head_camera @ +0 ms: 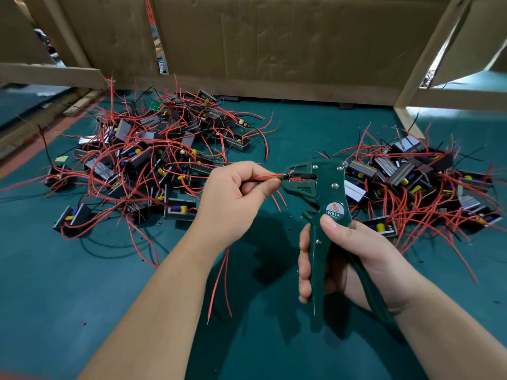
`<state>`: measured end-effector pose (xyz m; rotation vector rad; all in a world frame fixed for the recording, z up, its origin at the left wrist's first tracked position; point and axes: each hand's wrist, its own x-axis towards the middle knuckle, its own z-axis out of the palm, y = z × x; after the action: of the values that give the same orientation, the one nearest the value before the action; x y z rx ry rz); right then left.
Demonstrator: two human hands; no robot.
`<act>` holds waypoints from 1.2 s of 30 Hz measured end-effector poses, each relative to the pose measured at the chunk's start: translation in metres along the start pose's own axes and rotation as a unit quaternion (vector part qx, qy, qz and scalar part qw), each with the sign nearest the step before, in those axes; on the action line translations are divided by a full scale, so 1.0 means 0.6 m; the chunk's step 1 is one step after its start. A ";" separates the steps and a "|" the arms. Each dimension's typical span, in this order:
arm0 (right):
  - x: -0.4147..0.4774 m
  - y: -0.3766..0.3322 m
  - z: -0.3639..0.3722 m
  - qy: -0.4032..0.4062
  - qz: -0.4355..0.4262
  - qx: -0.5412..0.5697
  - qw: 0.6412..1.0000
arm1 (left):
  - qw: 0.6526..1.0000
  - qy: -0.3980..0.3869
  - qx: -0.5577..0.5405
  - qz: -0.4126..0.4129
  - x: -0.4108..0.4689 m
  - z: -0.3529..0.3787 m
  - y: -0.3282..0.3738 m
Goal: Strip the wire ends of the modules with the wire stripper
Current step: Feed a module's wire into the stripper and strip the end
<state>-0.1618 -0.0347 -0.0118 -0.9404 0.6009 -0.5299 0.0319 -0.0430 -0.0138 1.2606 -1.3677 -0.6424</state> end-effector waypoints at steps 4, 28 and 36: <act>0.000 0.001 0.005 0.024 0.001 -0.003 1.000 | 1.000 -0.005 -0.001 -0.009 -0.001 0.005 0.002; 0.010 0.012 0.008 -0.052 0.017 0.086 0.995 | 0.999 0.032 0.024 0.024 -0.002 0.008 -0.002; 0.007 0.013 0.013 -0.042 -0.019 0.071 0.996 | 0.998 0.032 0.007 0.048 -0.006 0.019 0.001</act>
<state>-0.1524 -0.0291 -0.0162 -0.8370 0.4641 -0.5557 0.0201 -0.0425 -0.0171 1.2093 -1.3734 -0.5218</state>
